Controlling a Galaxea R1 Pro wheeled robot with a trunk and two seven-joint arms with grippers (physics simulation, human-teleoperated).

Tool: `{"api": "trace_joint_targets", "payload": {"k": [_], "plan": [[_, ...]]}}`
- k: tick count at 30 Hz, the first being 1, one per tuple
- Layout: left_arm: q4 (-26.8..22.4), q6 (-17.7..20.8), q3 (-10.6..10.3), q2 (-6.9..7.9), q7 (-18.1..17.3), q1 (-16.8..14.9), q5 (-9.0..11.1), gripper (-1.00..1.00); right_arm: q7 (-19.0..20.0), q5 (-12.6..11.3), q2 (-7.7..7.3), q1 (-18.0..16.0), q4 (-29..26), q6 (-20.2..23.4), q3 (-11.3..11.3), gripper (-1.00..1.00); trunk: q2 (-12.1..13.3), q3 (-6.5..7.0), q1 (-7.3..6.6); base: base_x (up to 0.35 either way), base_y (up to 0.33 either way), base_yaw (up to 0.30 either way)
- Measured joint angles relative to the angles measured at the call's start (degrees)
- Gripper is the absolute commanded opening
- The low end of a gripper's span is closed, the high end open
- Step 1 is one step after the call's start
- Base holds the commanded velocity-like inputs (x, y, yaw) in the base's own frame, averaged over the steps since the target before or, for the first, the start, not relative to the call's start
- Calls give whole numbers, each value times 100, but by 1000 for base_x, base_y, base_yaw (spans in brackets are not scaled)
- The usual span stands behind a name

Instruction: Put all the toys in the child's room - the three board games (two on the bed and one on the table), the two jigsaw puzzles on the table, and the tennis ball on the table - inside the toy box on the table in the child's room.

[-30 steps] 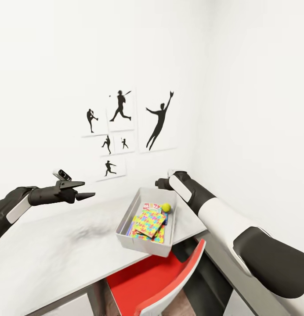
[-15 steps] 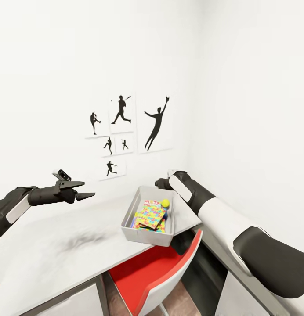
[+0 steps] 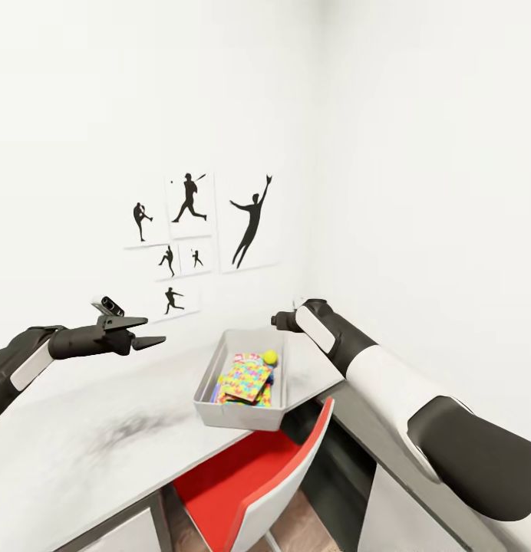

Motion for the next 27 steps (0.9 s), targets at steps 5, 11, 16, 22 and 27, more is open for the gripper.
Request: {"api": "trace_joint_targets", "payload": {"k": [5, 11, 16, 22, 27], "plan": [[-1, 0, -2, 1, -2, 0, 0, 100, 1, 0, 2, 0, -5, -8, 3, 100, 0, 16, 1, -156, 158, -50], [4, -1, -4, 0, 1, -1, 0, 100, 2, -6, 8, -2, 6, 6, 0, 100, -1, 18, 0, -132, 178, -167], [128, -7, 1, -8, -4, -1, -6, 100, 2, -7, 3, -1, 10, 10, -1, 100, -1, 18, -1, -28, 109, -266], [186, -9, 3, -10, -5, -1, -10, 100, 6, -7, 0, -1, 32, 4, -8, 100, -1, 18, 0, -31, 105, -280], [193, -9, 3, -16, -5, -1, -10, 100, 7, -7, 3, 0, 41, 1, -9, 100, 0, 19, 0, -129, 118, -282]]}}
